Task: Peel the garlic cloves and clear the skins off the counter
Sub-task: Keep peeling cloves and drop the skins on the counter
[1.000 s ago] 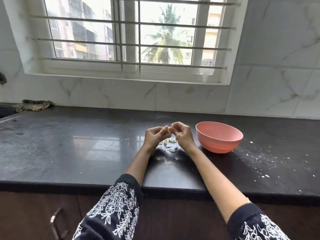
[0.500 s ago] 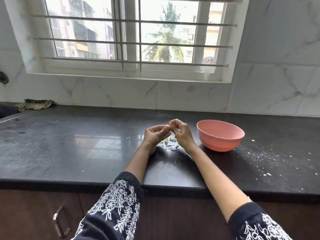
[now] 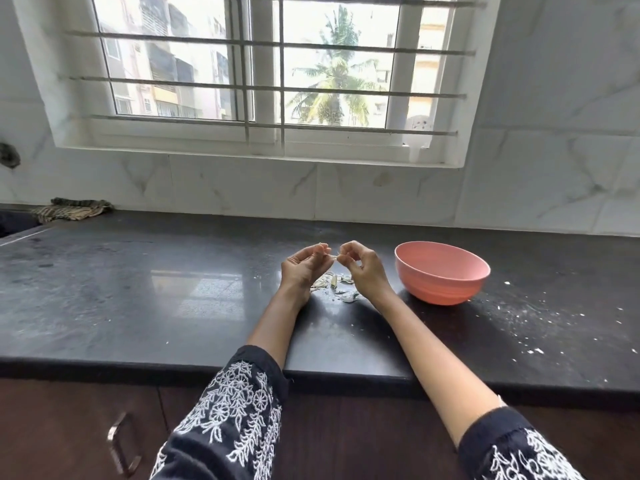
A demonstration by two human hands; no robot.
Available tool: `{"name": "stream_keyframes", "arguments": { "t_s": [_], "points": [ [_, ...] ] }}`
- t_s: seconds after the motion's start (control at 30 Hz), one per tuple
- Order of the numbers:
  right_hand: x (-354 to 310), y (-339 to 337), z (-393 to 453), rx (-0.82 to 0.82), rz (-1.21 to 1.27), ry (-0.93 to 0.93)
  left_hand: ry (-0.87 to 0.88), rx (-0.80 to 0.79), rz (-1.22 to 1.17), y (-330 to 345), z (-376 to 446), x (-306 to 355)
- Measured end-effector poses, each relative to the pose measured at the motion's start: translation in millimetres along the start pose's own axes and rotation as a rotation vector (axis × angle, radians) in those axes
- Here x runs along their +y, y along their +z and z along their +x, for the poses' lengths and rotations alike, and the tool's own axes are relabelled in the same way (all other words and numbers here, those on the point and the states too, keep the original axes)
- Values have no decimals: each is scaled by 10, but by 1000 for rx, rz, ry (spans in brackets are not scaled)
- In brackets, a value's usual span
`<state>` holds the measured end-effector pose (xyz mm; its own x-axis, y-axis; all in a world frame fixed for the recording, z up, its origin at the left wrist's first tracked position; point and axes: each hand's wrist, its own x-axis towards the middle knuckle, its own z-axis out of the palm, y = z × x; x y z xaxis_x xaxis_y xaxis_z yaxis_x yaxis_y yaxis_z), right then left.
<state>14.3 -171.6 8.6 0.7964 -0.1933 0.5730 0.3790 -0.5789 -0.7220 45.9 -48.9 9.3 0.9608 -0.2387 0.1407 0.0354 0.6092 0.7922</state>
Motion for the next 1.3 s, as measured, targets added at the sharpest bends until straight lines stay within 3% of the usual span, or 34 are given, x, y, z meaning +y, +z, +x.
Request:
{"name": "stream_keyframes", "arguments": {
  "t_s": [0.2, 0.5, 0.67, 0.9, 1.07, 1.3],
  "points": [
    [-24, -64, 9, 132, 61, 48, 29, 165, -118, -23, 35, 71],
    [6, -22, -38, 21, -199, 78, 14, 71, -13, -16, 8, 34],
    [-35, -40, -43, 73, -288, 43, 28, 61, 16, -6, 0, 30],
    [-123, -20, -74, 61, -214, -31, 41, 62, 77, -13, 2, 16],
    [-81, -23, -85, 49, -270, -108, 69, -26, 185, -23, 5, -30],
    [-65, -19, -81, -25, -343, -114, 89, -15, 225, -28, 2, -34]
  ]
}}
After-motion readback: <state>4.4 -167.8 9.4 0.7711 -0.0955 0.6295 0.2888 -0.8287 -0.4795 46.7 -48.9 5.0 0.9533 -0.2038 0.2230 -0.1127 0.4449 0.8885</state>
